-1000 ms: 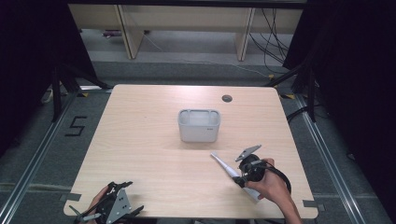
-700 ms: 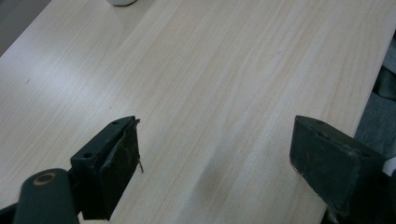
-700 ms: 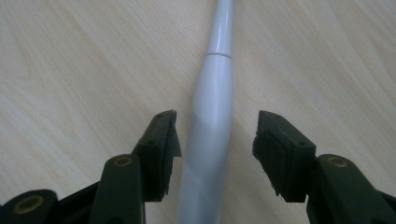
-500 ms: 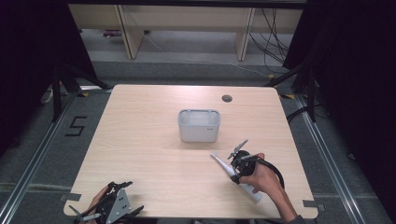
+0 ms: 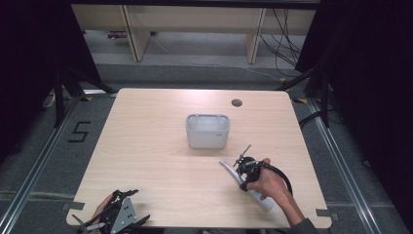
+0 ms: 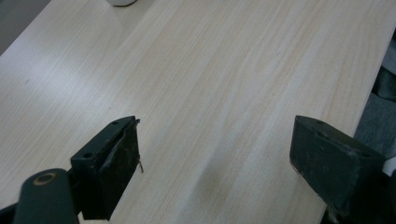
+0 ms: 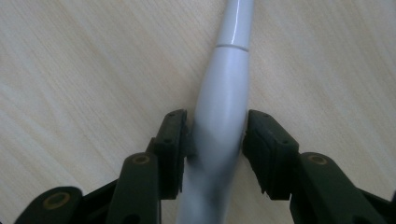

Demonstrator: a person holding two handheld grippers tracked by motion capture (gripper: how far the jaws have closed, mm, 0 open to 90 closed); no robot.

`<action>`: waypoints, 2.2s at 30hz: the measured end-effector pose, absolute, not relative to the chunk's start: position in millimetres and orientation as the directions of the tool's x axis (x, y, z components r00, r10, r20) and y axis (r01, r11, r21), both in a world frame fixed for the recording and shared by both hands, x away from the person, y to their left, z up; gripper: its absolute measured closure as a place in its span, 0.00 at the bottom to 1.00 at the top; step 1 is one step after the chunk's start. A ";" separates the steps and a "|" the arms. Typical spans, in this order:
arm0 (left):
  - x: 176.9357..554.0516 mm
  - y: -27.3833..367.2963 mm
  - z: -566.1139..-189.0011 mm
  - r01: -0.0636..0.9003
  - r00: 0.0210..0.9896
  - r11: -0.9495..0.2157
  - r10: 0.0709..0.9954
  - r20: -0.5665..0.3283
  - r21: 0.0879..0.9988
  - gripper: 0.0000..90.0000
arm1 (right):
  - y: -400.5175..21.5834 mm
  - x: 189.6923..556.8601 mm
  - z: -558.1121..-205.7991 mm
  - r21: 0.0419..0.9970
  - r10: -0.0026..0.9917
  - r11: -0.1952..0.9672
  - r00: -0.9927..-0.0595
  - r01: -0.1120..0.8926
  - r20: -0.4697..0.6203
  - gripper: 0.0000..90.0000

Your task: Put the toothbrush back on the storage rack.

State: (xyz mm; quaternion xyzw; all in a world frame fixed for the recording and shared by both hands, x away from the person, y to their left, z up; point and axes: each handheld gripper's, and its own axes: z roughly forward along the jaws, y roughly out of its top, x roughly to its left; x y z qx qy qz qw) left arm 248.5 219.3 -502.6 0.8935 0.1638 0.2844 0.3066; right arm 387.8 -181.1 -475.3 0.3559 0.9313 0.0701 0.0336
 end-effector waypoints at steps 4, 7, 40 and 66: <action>247.9 217.8 -504.6 0.122 0.781 -0.731 0.488 0.389 0.671 0.17 | -179.7 393.1 -475.6 0.125 0.638 0.766 -0.769 0.631 -0.028 0.70; 248.0 218.5 -503.7 0.115 0.775 -0.750 0.478 0.413 0.652 0.17 | -180.5 397.7 -476.6 0.125 0.606 0.791 -0.795 0.599 -0.027 0.71; 248.8 219.1 -503.0 0.120 0.778 -0.745 0.481 0.404 0.657 0.17 | -202.9 386.2 -419.5 0.345 0.606 0.747 -0.796 0.568 -0.002 0.75; 248.9 219.0 -504.2 0.129 0.773 -0.730 0.498 0.393 0.672 0.17 | -221.3 399.1 -390.5 0.779 0.662 0.401 -0.740 0.481 0.117 0.75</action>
